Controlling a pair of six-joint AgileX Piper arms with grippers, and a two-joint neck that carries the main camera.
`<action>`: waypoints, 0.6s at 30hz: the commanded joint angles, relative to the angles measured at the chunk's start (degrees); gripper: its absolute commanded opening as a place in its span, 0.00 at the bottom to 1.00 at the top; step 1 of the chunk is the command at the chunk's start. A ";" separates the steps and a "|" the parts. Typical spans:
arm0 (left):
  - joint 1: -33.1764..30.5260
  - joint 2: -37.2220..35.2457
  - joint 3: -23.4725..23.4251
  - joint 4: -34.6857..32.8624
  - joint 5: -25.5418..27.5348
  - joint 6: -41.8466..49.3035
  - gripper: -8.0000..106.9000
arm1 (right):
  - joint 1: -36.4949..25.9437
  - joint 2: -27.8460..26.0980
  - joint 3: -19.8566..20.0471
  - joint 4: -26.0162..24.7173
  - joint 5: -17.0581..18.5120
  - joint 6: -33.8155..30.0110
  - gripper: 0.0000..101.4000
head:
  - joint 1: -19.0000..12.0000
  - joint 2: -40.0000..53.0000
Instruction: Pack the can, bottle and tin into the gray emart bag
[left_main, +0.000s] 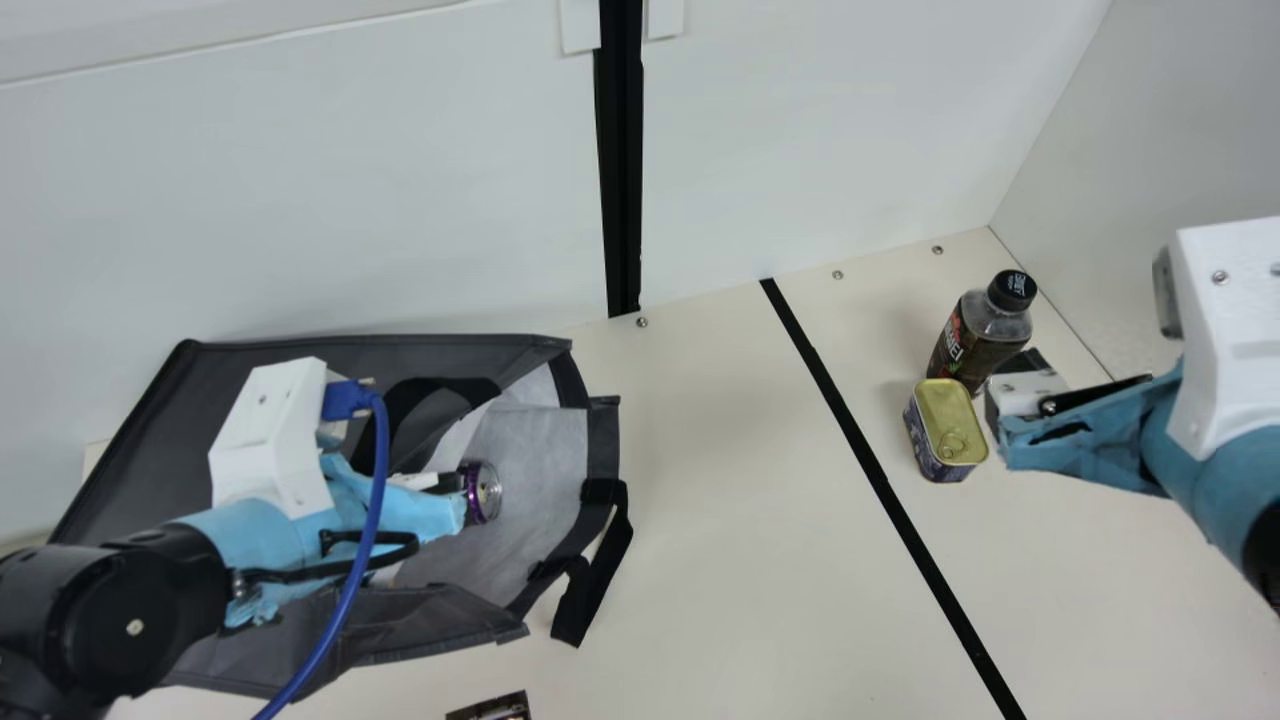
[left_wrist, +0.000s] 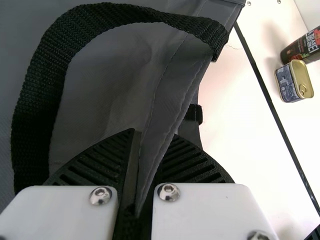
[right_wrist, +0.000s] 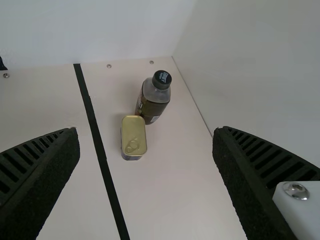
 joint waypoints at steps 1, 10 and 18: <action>0.00 0.00 0.00 0.00 0.00 0.00 0.16 | 0.57 0.12 0.22 -0.54 0.03 0.52 0.90 | -1.30 -0.05; 0.00 0.00 0.00 0.00 0.00 0.00 0.16 | 2.09 1.54 0.15 -0.88 0.03 2.14 0.90 | -1.30 -0.05; 0.00 0.00 0.00 0.00 0.00 0.00 0.16 | 2.26 3.58 -1.33 -0.36 0.03 2.49 0.90 | -1.30 -0.05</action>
